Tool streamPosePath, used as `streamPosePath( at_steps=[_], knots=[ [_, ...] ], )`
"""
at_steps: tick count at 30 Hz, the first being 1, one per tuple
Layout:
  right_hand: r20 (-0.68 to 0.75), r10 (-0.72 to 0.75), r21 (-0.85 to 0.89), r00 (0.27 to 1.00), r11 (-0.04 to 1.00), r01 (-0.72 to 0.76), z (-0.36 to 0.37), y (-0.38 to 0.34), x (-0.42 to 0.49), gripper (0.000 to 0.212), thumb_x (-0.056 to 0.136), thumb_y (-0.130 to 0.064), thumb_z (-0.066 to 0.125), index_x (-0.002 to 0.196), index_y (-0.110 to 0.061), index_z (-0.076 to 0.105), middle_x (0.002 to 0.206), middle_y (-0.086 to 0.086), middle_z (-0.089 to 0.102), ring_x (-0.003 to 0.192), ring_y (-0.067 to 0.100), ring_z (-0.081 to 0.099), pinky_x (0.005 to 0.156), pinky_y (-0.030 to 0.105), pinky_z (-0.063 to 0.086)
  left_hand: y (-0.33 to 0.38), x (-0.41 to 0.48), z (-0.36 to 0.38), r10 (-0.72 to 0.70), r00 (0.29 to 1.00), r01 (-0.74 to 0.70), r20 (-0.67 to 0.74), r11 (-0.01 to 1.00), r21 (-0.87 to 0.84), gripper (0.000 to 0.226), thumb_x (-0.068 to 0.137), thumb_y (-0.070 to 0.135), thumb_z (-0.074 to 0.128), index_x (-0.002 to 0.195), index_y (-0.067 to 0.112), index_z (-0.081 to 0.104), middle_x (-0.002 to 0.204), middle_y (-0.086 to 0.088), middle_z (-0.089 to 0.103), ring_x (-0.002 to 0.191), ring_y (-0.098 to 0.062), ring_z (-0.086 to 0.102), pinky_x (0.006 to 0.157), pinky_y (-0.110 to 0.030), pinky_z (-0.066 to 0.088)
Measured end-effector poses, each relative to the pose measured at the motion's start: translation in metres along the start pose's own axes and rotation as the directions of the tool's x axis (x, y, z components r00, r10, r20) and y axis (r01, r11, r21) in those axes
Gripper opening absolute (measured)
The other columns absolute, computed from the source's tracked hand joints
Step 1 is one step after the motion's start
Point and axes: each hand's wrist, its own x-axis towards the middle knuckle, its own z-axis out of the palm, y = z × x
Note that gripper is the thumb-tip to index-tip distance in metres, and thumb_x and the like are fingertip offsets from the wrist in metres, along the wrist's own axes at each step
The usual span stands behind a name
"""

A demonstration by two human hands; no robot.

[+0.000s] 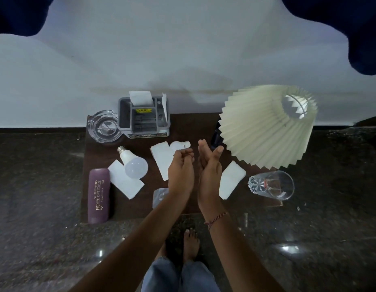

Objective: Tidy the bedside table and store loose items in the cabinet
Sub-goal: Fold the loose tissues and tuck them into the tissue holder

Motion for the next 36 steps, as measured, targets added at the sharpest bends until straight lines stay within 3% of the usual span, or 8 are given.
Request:
streamPosePath(
  at_steps=[4,8,14,17,24,27,33,36],
  knots=[
    [-0.123,0.041,-0.014,0.992,0.999,-0.044,-0.03,0.017,-0.005,0.064,0.092,-0.056,0.022,0.133,-0.017,0.05,0.141,-0.006,0.049,0.132,0.006,0.042,0.106,0.022,0.033,-0.028,-0.001,0.015,-0.087,0.993,0.077,0.082,0.99,0.118,0.027,0.098,0.019,0.038,0.117,0.018,0.056,0.111,0.0,0.061,0.096,-0.01,0.057,0.087,-0.03,0.048],
    [-0.182,0.123,-0.1,0.976,0.985,-0.143,-0.06,0.03,-0.007,0.064,0.092,-0.058,0.02,0.137,-0.02,0.043,0.147,-0.004,0.04,0.133,0.006,0.037,0.102,0.019,0.028,-0.047,0.004,0.028,-0.214,0.968,0.188,0.134,0.966,0.179,0.031,0.097,0.024,0.038,0.122,0.02,0.056,0.124,-0.003,0.059,0.115,-0.018,0.054,0.104,-0.042,0.042],
    [-0.238,0.225,-0.105,0.945,0.961,-0.256,-0.09,0.032,-0.008,0.063,0.093,-0.058,0.021,0.138,-0.019,0.042,0.144,0.003,0.043,0.116,0.009,0.042,0.093,0.023,0.029,-0.056,0.007,0.047,-0.33,0.92,0.281,0.214,0.932,0.227,0.037,0.096,0.029,0.036,0.13,0.02,0.05,0.136,-0.004,0.052,0.125,-0.02,0.047,0.111,-0.043,0.035],
    [-0.262,0.252,-0.114,0.932,0.951,-0.289,-0.095,0.034,-0.006,0.066,0.092,-0.059,0.02,0.138,-0.017,0.041,0.146,0.004,0.041,0.129,0.018,0.04,0.093,0.025,0.027,-0.058,0.009,0.054,-0.354,0.91,0.312,0.217,0.928,0.205,0.037,0.095,0.03,0.038,0.128,0.02,0.05,0.135,-0.005,0.052,0.123,-0.02,0.048,0.11,-0.043,0.035],
    [-0.269,0.247,-0.122,0.931,0.95,-0.288,-0.1,0.036,-0.001,0.063,0.095,-0.054,0.019,0.133,-0.014,0.049,0.139,0.006,0.048,0.101,0.008,0.041,0.09,0.025,0.03,-0.058,0.013,0.061,-0.364,0.906,0.328,0.216,0.927,0.184,0.036,0.097,0.031,0.037,0.127,0.018,0.05,0.131,-0.004,0.054,0.122,-0.02,0.049,0.11,-0.04,0.034],
    [-0.259,0.245,-0.121,0.934,0.952,-0.283,-0.099,0.037,0.0,0.062,0.095,-0.053,0.02,0.13,-0.013,0.052,0.132,0.004,0.052,0.097,0.007,0.045,0.088,0.023,0.032,-0.059,0.016,0.061,-0.367,0.906,0.329,0.211,0.925,0.192,0.035,0.097,0.033,0.036,0.125,0.018,0.049,0.129,-0.006,0.054,0.116,-0.019,0.05,0.098,-0.035,0.037],
    [-0.239,0.253,-0.13,0.938,0.949,-0.289,-0.094,0.045,0.004,0.066,0.091,-0.061,0.02,0.124,-0.018,0.059,0.138,0.002,0.052,0.128,0.016,0.043,0.111,0.035,0.03,-0.059,0.022,0.054,-0.365,0.913,0.334,0.182,0.925,0.18,0.041,0.099,0.036,0.033,0.131,0.013,0.044,0.115,-0.005,0.057,0.105,-0.018,0.052,0.087,-0.032,0.036],
    [-0.21,0.286,-0.065,0.935,0.95,-0.305,-0.091,0.046,0.006,0.068,0.087,-0.064,0.023,0.119,-0.017,0.062,0.133,0.003,0.057,0.127,0.018,0.046,0.112,0.037,0.029,-0.056,0.023,0.049,-0.381,0.905,0.36,0.189,0.923,0.137,0.041,0.1,0.036,0.032,0.131,0.012,0.043,0.109,-0.005,0.057,0.1,-0.017,0.053,0.089,-0.032,0.038]
  ],
)
